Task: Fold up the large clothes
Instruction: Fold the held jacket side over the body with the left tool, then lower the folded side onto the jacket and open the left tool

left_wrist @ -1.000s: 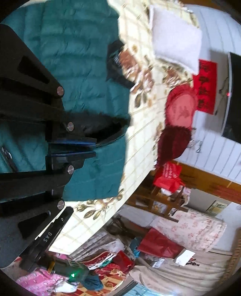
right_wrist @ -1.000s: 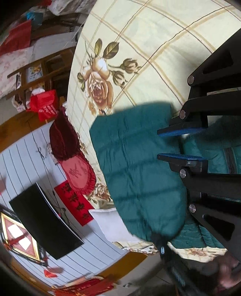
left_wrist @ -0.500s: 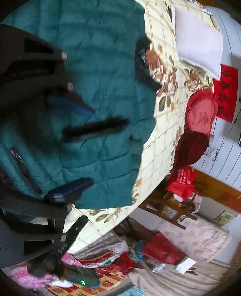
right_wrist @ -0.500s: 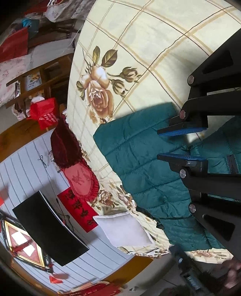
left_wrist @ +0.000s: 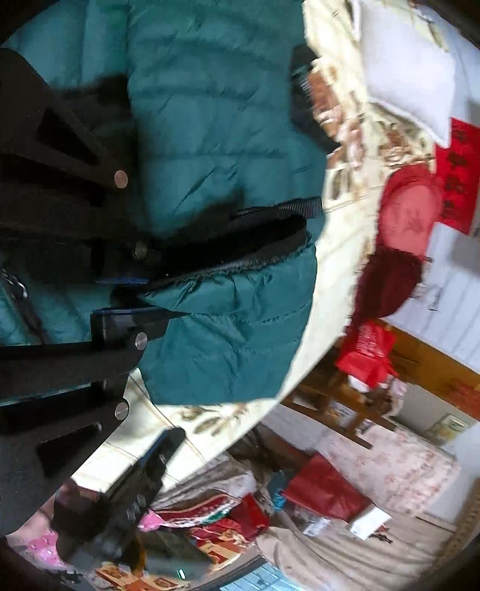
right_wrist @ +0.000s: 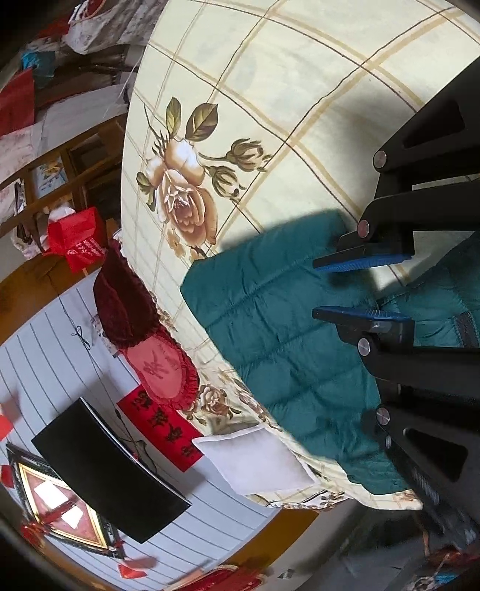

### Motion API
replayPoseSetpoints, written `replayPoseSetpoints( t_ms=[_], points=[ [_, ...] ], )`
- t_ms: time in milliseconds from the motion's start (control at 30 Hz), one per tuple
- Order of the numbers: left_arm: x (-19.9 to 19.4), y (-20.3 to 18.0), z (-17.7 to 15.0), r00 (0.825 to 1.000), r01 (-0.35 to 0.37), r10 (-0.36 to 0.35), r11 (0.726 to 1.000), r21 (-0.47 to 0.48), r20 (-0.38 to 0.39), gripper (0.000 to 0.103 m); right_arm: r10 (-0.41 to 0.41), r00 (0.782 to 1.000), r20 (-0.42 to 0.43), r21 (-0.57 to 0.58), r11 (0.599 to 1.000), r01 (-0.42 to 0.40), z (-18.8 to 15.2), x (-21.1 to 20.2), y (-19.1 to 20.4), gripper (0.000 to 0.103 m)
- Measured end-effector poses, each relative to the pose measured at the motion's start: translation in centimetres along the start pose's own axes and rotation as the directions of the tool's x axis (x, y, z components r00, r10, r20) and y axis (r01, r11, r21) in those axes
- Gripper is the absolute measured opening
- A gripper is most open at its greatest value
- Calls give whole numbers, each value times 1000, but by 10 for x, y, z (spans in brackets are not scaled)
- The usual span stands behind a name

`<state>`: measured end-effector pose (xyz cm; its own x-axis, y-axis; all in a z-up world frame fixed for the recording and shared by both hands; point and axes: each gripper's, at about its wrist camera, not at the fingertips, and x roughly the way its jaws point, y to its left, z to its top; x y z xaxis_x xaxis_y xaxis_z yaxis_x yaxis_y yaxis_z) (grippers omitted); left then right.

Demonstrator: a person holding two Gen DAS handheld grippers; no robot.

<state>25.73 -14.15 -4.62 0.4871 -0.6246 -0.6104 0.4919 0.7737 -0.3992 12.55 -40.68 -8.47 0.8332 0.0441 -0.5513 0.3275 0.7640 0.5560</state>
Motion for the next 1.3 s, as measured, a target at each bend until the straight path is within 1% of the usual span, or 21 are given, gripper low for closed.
replayPoseSetpoints(
  t_ms=[67, 200, 400, 533, 600, 700, 800, 833, 867, 967, 1067, 1100, 1133, 1167, 1200, 1233, 1267, 1300],
  points=[
    [-20, 9, 7, 999, -9, 10, 1000, -8, 36, 7, -9, 1000, 5, -4, 1000, 9, -1, -1, 1, 17],
    [-53, 36, 20, 995, -56, 58, 998, -23, 86, 7, -18, 1000, -2, -4, 1000, 18, -5, 1, 2, 17],
    [-103, 90, 30, 976, -140, 149, 988, -67, 156, 7, -20, 1000, -8, -9, 1000, 19, -7, 5, 7, 17],
    [-126, 122, 27, 964, -191, 204, 977, -92, 169, 7, -15, 1000, -12, -16, 1000, 15, -7, 8, 10, 17],
    [-137, 138, 25, 957, -221, 236, 970, -103, 170, 7, -17, 1000, -12, -21, 1000, 16, -8, 10, 12, 17],
    [-145, 161, 21, 950, -243, 263, 961, -128, 167, 7, -12, 1000, -17, -27, 1000, 12, -10, 12, 16, 17],
    [-145, 178, 15, 945, -269, 290, 952, -147, 151, 7, -14, 1000, -21, -40, 999, 14, -12, 14, 20, 17],
    [-143, 181, 12, 946, -270, 291, 951, -151, 142, 7, -16, 1000, -22, -46, 999, 15, -13, 15, 21, 17],
    [-138, 187, 9, 952, -262, 281, 953, -154, 118, 7, -19, 1000, -22, -52, 999, 18, -14, 16, 23, 17],
    [-127, 197, 0, 951, -286, 301, 945, -160, 73, 10, -24, 999, -22, -68, 997, 22, -16, 18, 28, 17],
    [-117, 208, -6, 951, -297, 308, 936, -188, 34, 13, -34, 999, -15, -105, 994, 32, -17, 20, 39, 17],
    [-117, 211, -8, 948, -306, 317, 932, -194, 29, 19, -21, 1000, -16, -120, 993, 18, -17, 21, 45, 17],
    [-119, 213, -10, 944, -317, 329, 927, -198, 30, 27, 2, 1000, -19, -148, 989, -5, -16, 22, 55, 17],
    [-121, 214, -10, 937, -333, 346, 921, -201, 34, 31, 20, 999, -29, -188, 982, -25, -16, 25, 66, 17],
    [-127, 216, -11, 927, -355, 371, 912, -206, 47, 37, 38, 998, -40, -230, 972, -46, -15, 28, 77, 17],
    [-134, 218, -12, 918, -368, 390, 904, -217, 66, 38, 56, 997, -48, -273, 960, -68, -14, 32, 89, 17],
    [-141, 221, -11, 903, -394, 422, 889, -233, 86, 38, 68, 997, -42, -323, 943, -78, -12, 35, 103, 17],
    [-149, 220, -10, 877, -430, 467, 868, -250, 111, 38, 74, 997, -24, -372, 925, -77, -9, 38, 118, 18]
  ],
)
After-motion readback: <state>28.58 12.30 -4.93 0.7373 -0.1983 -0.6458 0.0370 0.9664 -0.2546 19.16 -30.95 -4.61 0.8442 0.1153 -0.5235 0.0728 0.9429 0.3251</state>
